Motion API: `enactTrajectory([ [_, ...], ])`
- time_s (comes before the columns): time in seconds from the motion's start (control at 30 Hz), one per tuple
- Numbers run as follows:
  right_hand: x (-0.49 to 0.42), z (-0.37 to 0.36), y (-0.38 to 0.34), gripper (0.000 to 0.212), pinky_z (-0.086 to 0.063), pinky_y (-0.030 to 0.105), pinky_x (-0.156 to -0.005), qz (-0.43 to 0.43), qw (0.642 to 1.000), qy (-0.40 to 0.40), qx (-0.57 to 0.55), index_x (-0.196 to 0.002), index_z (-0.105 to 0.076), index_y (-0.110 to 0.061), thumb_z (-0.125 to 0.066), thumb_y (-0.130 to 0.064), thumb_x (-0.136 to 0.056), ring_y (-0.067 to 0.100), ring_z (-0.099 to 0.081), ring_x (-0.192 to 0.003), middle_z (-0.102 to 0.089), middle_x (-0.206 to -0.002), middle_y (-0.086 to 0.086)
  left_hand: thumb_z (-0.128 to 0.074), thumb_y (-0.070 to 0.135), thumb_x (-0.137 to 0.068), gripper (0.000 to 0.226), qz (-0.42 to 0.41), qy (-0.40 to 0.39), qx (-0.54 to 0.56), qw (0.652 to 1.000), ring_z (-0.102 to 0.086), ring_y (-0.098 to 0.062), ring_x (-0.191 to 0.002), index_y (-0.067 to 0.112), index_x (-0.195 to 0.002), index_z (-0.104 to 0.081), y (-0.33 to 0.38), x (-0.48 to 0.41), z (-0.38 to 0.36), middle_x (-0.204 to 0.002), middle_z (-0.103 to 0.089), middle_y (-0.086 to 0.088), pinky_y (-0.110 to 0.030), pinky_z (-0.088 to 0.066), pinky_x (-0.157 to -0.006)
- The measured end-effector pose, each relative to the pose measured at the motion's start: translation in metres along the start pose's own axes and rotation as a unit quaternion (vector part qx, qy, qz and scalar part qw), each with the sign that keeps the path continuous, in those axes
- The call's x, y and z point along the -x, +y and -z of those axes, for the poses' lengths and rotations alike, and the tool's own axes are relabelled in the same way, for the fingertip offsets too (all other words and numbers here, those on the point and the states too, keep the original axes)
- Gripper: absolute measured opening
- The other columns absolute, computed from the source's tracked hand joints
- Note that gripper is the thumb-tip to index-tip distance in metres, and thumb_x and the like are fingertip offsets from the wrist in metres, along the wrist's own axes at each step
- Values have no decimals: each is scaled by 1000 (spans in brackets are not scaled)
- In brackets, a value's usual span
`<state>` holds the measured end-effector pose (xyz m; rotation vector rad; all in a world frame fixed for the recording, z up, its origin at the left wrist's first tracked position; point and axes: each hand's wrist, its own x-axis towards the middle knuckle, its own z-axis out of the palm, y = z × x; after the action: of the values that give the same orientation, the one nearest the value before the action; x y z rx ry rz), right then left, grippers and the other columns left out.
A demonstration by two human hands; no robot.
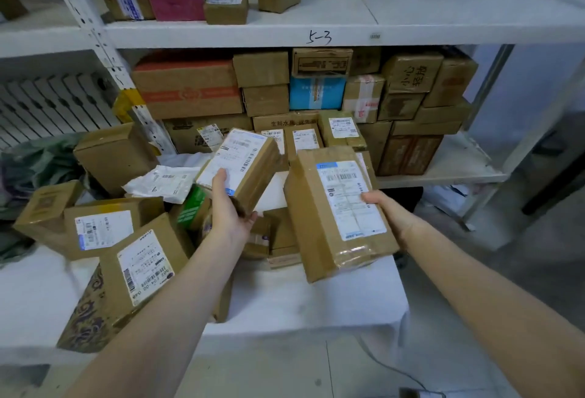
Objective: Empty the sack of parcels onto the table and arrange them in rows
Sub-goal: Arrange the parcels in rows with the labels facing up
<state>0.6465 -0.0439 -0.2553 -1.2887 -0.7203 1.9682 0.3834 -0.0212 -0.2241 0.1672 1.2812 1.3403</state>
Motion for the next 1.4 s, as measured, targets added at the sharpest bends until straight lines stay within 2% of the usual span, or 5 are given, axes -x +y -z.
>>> enactTrajectory([
  [0.33,-49,-51,-39,52,-48,45,-92,85,981,1,-175,-124,-62,-24,-64,-50,-78,31,-61,-113,-69,-118,10,-72,58,-73,63,-62,60,53,995,-64,-20,-102,28,-126,-55,57,7,19,-113,-68,-1,-36,-52,-81],
  [0.53,-112,-103,-69,46,-49,40,-90,85,985,-4,-151,-118,-65,-22,-63,-49,-81,28,-65,-105,-71,-114,9,-68,61,-74,63,-32,25,93,995,-63,-20,-99,21,-121,-58,114,-44,22,-109,-69,-4,-39,-41,-77],
  [0.8,-245,-200,-118,63,-46,46,-101,92,995,5,-28,-123,-63,-21,-73,-49,-67,29,-65,-109,-71,-113,7,-59,67,-77,79,13,-149,154,977,-52,-35,-119,10,-128,-42,205,-167,36,-124,-54,-17,-49,-28,-114],
  [1.07,-343,-264,-141,100,-43,35,-95,153,977,58,136,-150,-21,-31,-79,-45,-70,18,-51,-117,-51,-137,-3,-65,64,-73,73,41,-203,113,972,-65,-30,-112,22,-132,-57,240,-252,36,-122,-68,-13,-42,-54,-85],
  [1.4,-397,-277,-108,86,-44,33,-81,62,991,42,110,-147,-31,-26,-74,-44,-75,16,-55,-111,-56,-134,1,-56,56,-84,55,-4,-167,70,983,-61,-26,-117,28,-131,-59,220,-293,69,-127,-66,-7,-39,-49,-91],
])
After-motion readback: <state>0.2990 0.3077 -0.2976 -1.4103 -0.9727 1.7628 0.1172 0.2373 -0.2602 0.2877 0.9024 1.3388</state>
